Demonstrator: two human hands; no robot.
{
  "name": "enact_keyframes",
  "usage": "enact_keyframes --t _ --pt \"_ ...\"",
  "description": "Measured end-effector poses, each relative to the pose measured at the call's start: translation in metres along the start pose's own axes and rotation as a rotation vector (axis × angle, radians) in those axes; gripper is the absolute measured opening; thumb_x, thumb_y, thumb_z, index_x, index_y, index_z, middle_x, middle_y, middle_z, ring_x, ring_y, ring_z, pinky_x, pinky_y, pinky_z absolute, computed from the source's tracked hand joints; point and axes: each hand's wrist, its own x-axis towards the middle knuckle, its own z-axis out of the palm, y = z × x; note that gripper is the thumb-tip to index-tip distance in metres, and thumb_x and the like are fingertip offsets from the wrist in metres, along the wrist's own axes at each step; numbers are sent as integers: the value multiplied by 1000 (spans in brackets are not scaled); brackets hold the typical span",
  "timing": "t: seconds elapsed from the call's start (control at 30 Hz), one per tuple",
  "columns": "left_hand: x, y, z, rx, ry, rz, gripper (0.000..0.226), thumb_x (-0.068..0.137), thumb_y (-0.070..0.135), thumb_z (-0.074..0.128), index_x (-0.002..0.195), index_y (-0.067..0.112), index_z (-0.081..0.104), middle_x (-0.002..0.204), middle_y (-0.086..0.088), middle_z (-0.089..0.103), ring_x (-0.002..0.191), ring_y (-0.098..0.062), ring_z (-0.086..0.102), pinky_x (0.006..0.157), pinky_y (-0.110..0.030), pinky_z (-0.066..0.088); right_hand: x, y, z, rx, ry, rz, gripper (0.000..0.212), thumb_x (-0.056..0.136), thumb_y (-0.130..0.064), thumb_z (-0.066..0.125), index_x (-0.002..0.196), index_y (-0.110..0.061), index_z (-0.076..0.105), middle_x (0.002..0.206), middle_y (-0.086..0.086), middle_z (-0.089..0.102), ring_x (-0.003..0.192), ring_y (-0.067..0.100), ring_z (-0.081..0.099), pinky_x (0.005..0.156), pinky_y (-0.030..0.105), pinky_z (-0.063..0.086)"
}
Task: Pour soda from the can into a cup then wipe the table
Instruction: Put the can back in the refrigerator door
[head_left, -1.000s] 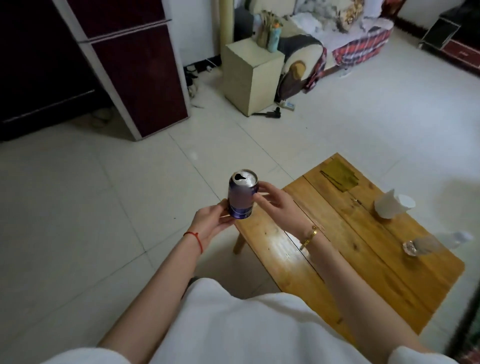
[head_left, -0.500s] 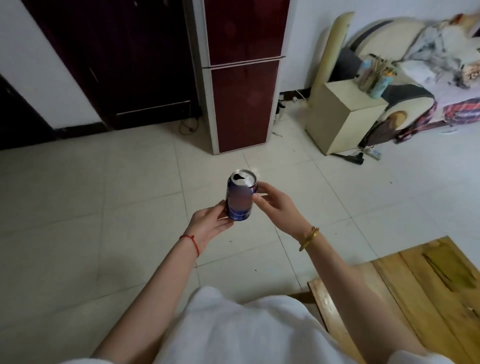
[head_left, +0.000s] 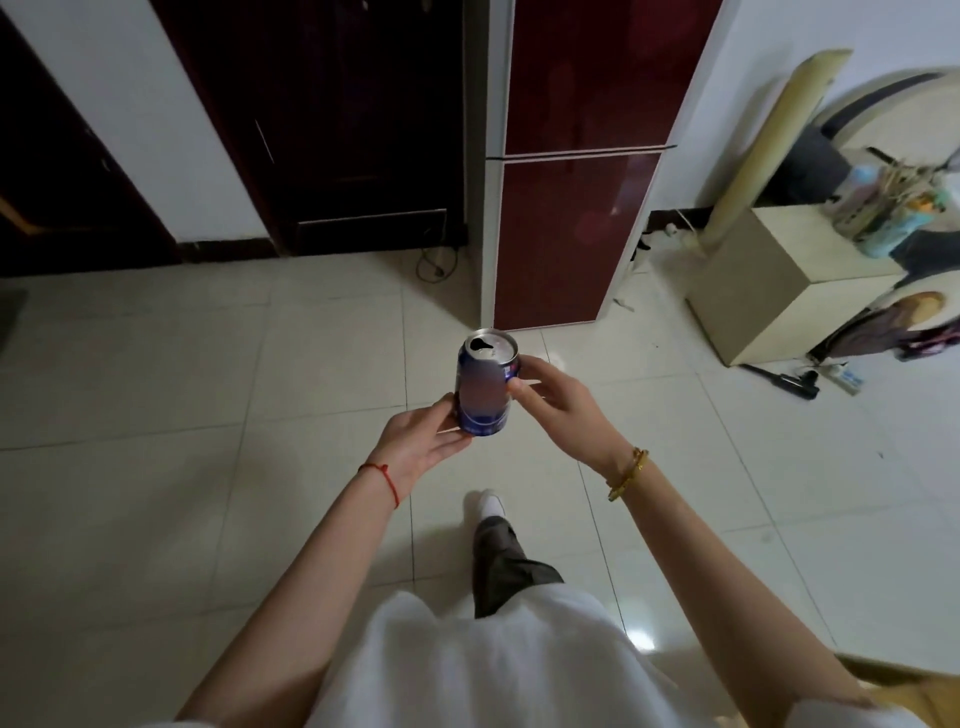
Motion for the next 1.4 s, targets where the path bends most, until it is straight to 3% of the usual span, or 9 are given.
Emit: enact_keyframes --t 0.1,0.33,0.6,0.7,0.9,1.03,1.13,1.3,1.4 --pt "40 32 7 -5 17 7 31 95 27 62 110 0 64 105 -16 73 92 -21 73 79 -28 60 56 4 -15 -8 -31 -25 40 97 -36 53 133 -19 53 117 -9 64 100 -5 64 83 12 50" --pt "133 119 38 -86 63 66 36 94 29 65 110 -3 65 107 -17 73 93 -23 74 76 -25 60 192 -4 -66 -37 -66 -108 35 97 -34 53 128 -17 57 117 -3 67 105 4 64 88 17 50" --pt "212 191 59 -98 103 88 24 98 24 58 101 1 64 99 -16 71 85 -21 72 72 -23 60 304 2 -95 -47 -82 -146 34 96 -41 54 123 -22 59 114 -6 69 105 6 65 95 35 52" --pt "242 211 59 -92 105 93 25 98 23 58 107 0 62 102 -16 70 87 -23 72 73 -23 60 339 6 -99 -24 -90 -136 39 95 -45 53 125 -20 58 116 -6 69 107 6 65 96 38 52" --pt "306 248 50 61 54 175 29 100 21 53 127 10 57 124 -11 63 93 -26 71 74 -22 60 410 24 -97 4 -72 -95 49 90 -55 52 126 -22 58 117 -7 68 109 9 64 97 43 52" --pt "352 283 40 201 -7 274 25 104 19 45 127 23 52 120 -4 62 85 -18 72 77 -22 59 467 27 -93 9 -47 -79 46 91 -54 53 125 -24 58 117 -7 68 108 11 65 95 43 53" --pt "388 317 29 308 -77 327 36 104 19 42 140 20 45 123 -6 60 84 -15 73 80 -23 59 513 19 -92 16 -22 -77 38 93 -48 54 122 -24 59 113 -9 68 104 8 65 93 37 53" --pt "443 381 12 466 -181 432 51 94 15 62 142 17 44 137 -1 54 93 -19 73 83 -26 58 587 -2 -96 68 28 -85 41 93 -46 55 123 -19 60 115 -5 69 107 11 66 96 40 53" --pt "469 414 6 531 -186 499 65 82 11 77 138 20 45 134 7 55 88 -16 72 78 -20 55 623 -12 -96 69 48 -109 37 96 -39 55 124 -15 59 112 -7 69 106 9 66 95 35 53"
